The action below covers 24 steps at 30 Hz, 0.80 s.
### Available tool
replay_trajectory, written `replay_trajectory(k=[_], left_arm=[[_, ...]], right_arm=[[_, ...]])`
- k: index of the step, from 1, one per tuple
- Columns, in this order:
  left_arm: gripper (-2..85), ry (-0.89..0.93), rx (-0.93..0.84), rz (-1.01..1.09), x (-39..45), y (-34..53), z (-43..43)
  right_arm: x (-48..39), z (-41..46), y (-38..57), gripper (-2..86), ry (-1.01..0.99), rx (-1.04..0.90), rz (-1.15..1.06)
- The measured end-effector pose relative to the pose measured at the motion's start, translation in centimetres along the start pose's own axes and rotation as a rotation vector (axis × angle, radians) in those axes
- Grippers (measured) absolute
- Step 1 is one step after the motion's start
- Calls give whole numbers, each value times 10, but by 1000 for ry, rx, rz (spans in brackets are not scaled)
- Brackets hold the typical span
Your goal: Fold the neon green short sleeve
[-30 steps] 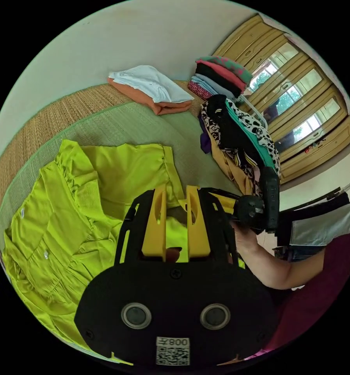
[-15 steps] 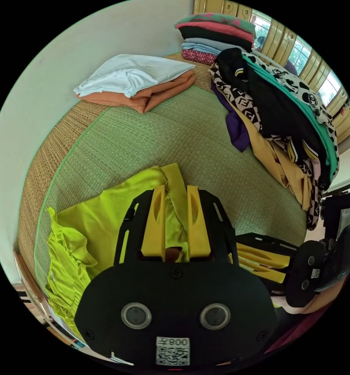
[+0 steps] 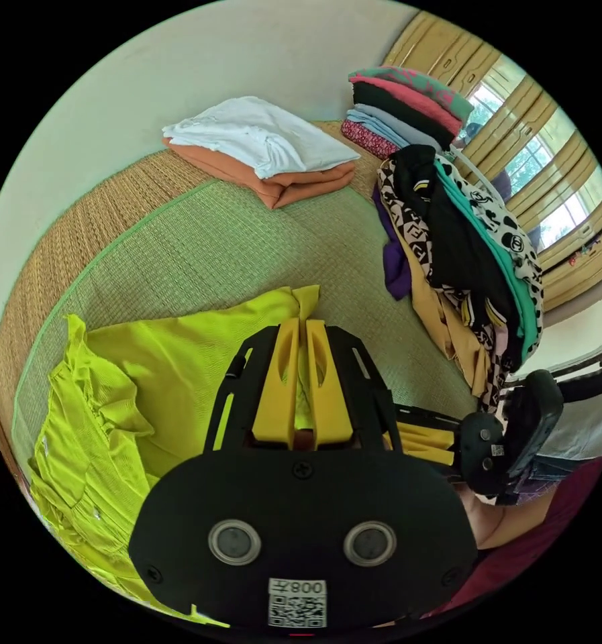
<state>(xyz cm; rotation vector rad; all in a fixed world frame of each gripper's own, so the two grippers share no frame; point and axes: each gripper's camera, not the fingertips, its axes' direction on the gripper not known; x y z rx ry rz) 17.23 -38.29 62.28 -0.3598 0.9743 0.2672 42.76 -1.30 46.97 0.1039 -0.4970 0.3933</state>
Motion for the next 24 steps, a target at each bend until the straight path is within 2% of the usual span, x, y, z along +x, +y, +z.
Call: replay_trajectory(k=[5, 7, 12, 15, 20, 24], left_arm=[[16, 165, 128, -118, -47, 2, -38], [16, 215, 175, -162, -67, 7, -50], [18, 368, 252, -322, -130, 34, -69], [20, 376, 260, -400, -159, 51, -69], [26, 383, 238, -521, -197, 75, -64], [33, 356, 244, -524, -214, 85, -74]], right_arm=[[-1, -23, -5, 0, -136, 94, -52], [-2, -28, -8, 0, -248, 117, -78], [-15, -20, -14, 1, -331, 83, -139], [-23, -8, -17, 1, -381, 41, -165], [-42, 15, -23, 1, -357, -78, -237], [-54, 29, -27, 1, -381, -142, -284]])
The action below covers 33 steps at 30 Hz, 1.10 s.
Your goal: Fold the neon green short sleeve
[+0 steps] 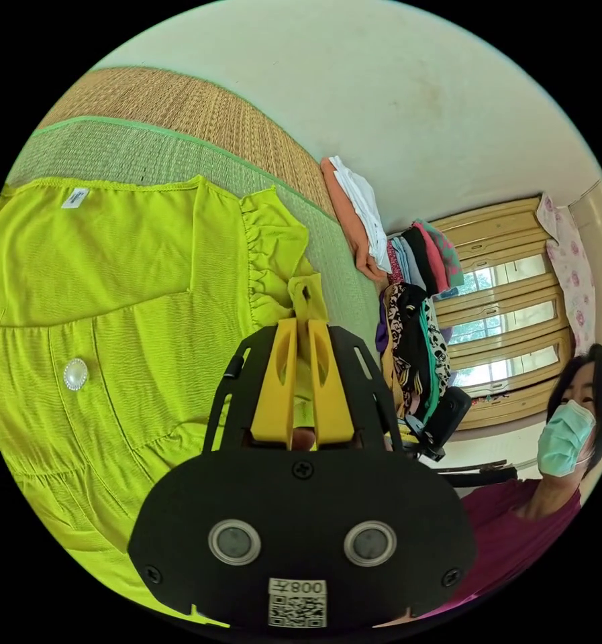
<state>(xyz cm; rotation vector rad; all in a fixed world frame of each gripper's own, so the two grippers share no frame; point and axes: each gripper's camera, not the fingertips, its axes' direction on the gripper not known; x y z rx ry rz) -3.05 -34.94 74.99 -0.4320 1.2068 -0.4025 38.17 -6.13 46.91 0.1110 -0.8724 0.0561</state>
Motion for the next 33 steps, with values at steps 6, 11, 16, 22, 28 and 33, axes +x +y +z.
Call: replay_trajectory(k=[6, 11, 16, 22, 28, 33], left_arm=[[37, -63, 43, 50, 0, 4, -33], [23, -94, 49, 210, 25, 8, -45], [9, -213, -104, 353, 46, -1, -19], [4, -309, -199, 376, 32, -1, -5], [3, -249, -158, 393, 32, 19, -40], [2, -253, -202, 420, 28, 54, -68]], right_arm=[[-13, -3, -12, 0, 14, 36, -50], [-10, -21, -16, 0, 169, 158, 3], [1, 7, -32, 0, 286, 33, 82], [-11, 42, -48, 0, 366, -102, 39], [-23, 50, -58, 0, 367, -84, 7], [-25, 68, -65, 1, 388, -114, 7]])
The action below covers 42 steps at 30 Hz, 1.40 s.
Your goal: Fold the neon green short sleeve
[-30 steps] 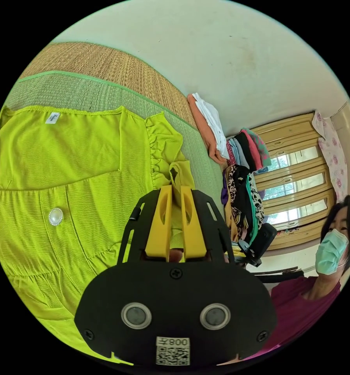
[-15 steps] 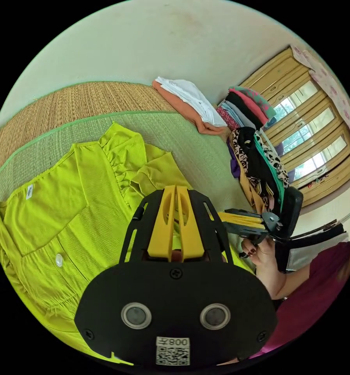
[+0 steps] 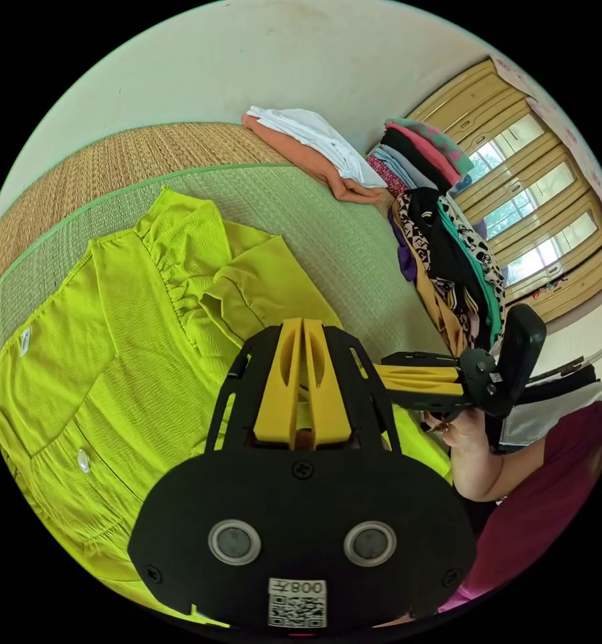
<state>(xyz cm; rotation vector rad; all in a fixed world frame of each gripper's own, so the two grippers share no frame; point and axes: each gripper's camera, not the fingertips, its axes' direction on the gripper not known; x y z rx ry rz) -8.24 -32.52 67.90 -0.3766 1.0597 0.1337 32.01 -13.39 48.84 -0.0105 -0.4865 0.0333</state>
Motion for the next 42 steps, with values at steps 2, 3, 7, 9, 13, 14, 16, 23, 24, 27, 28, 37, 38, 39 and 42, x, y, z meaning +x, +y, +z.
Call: replay_trajectory(k=[2, 3, 7, 9, 13, 14, 16, 23, 24, 27, 28, 37, 38, 39, 42], left_arm=[[1, 35, 51, 26, 5, 18, -17], [1, 69, 71, 47, 7, 30, -25], [1, 47, -40, 46, 6, 59, -26], [1, 72, -22, 8, -1, 77, -35], [1, 121, 49, -23, -6, 103, -62], [2, 139, 68, -38, -9, 114, -72], [2, 164, 106, -72, -14, 135, -89], [11, -13, 329, -403, -58, 275, -194], [15, -50, 388, -497, -69, 306, -215], [34, -145, 537, -719, -94, 380, -262], [39, -157, 564, -759, -98, 394, -270], [86, -305, 746, -1009, -137, 525, -342], [87, -287, 740, -1015, -141, 534, -343], [86, -273, 723, -1020, -145, 542, -344], [77, -256, 739, -1020, -148, 562, -352]], right_arm=[[-4, 1, -3, 1, 7, 2, -4], [-6, 1, -4, 1, 10, 12, -5], [-19, 7, -11, 1, 44, 19, -26], [-25, 15, -14, 1, 63, -5, -41], [-30, 22, -19, 1, 82, 1, -41], [-29, 23, -19, 1, 75, 4, -35], [-26, 27, -20, 1, 49, 19, -23], [-13, 33, -23, 2, -66, 47, 40], [-8, 32, -21, 2, -98, 64, 70], [6, 29, -16, 3, -159, 111, 157], [10, 27, -14, 4, -156, 117, 192], [-53, 29, -45, 38, -73, 65, 150], [-62, 33, -51, 42, -85, 59, 131], [-83, 42, -65, 51, -110, 44, 86], [-151, 70, -105, 68, -160, 4, -73]])
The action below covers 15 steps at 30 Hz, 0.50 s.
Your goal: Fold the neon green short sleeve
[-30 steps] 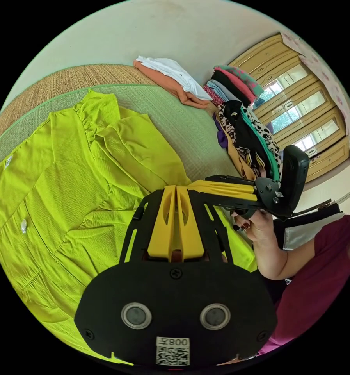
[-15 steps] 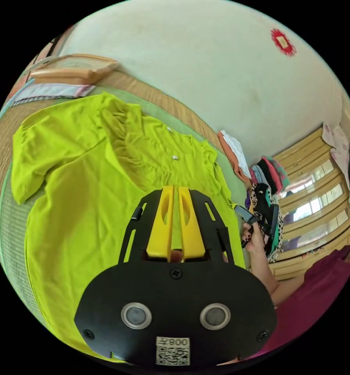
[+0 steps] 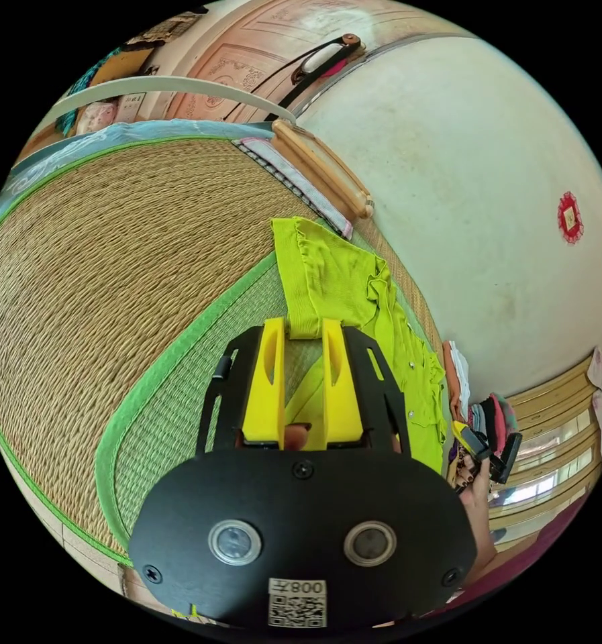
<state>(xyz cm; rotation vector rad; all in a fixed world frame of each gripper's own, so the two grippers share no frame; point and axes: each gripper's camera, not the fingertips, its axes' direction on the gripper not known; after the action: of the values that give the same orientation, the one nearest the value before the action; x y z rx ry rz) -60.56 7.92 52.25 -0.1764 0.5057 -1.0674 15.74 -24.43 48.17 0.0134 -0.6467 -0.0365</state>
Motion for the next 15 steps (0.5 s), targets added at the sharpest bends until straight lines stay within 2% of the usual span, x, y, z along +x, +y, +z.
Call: replay_trajectory(k=[6, 10, 15], left_arm=[[22, 94, 4, -17, -31, -6, -24], [12, 116, 67, -12, -45, -5, -44], [6, 140, 91, 3, -61, -6, -65]], right_arm=[[-148, 96, -80, 72, -100, -147, -392], [-249, 163, -114, 80, -58, -214, -620], [-334, 245, -131, 88, 51, -296, -801]])
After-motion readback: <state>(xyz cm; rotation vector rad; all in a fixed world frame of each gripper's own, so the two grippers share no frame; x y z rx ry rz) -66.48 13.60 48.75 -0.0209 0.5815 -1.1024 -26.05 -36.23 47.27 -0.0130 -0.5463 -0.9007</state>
